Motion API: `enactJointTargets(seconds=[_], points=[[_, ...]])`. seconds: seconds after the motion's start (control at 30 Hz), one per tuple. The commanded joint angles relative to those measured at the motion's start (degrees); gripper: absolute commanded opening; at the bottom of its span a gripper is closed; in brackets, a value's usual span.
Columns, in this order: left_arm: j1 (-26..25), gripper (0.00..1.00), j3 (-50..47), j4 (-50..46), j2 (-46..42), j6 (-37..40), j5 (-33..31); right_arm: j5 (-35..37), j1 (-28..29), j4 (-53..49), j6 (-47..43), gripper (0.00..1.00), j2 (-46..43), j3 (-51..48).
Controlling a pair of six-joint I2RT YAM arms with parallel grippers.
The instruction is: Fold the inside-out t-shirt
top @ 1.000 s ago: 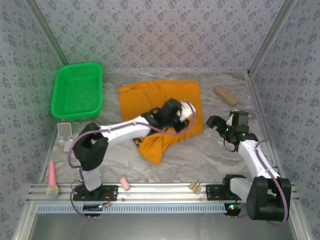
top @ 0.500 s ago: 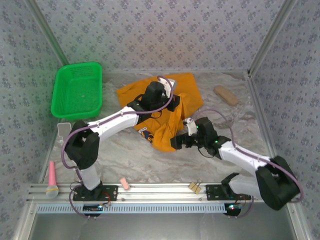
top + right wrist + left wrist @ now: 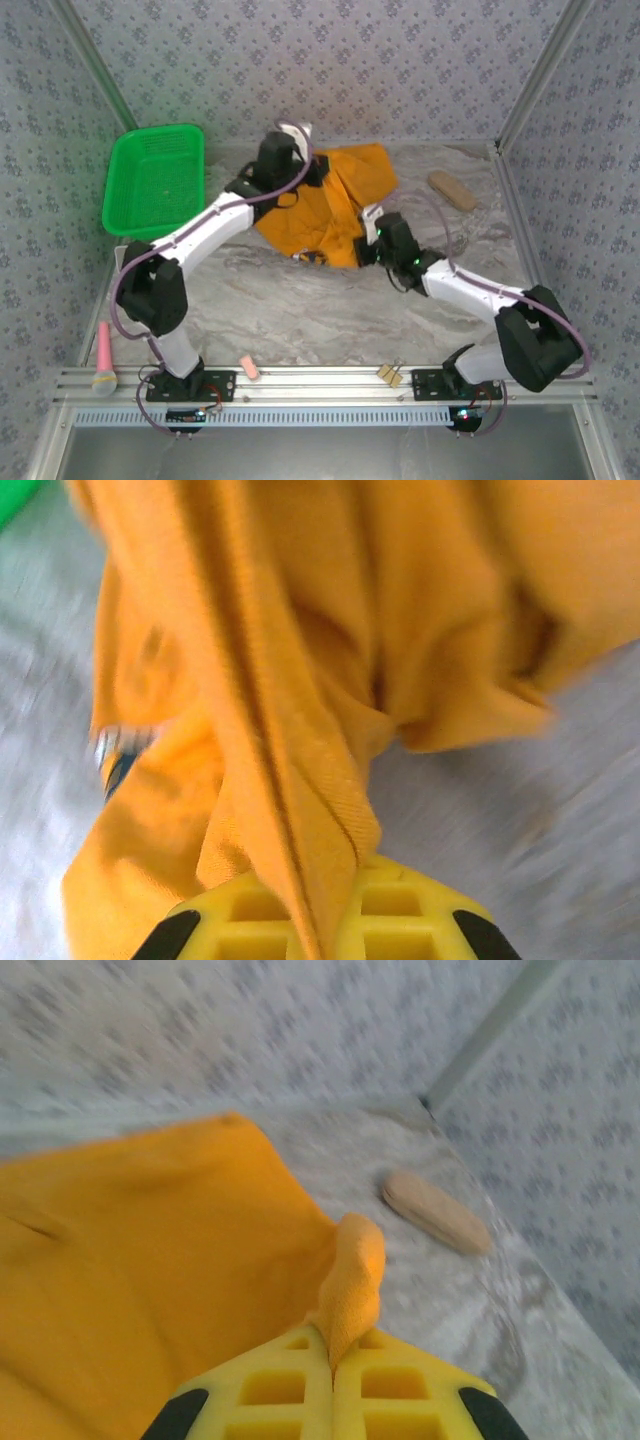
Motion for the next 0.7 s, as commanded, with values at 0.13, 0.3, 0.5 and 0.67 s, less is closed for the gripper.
enactJointTargets(seconds=[0.13, 0.3, 0.5, 0.67], points=[[1.3, 0.00, 20.7, -10.9, -8.0, -0.6, -18.6, 17.7, -5.3, -18.1, -19.0, 0.00, -5.5, 27.6], [0.7, 0.00, 22.6, -12.5, -13.5, -5.1, -20.1, 17.3, -0.7, -20.6, -30.9, 0.00, -12.2, 34.9], [-3.2, 0.00, 10.1, -4.0, -25.3, -4.8, -24.4, 21.3, 5.0, -16.7, -34.1, 0.00, -18.5, 38.4], [-2.8, 0.00, 4.3, -0.1, -30.9, -1.8, -29.2, 18.1, 2.4, -14.4, -33.3, 0.00, -17.7, 40.1]])
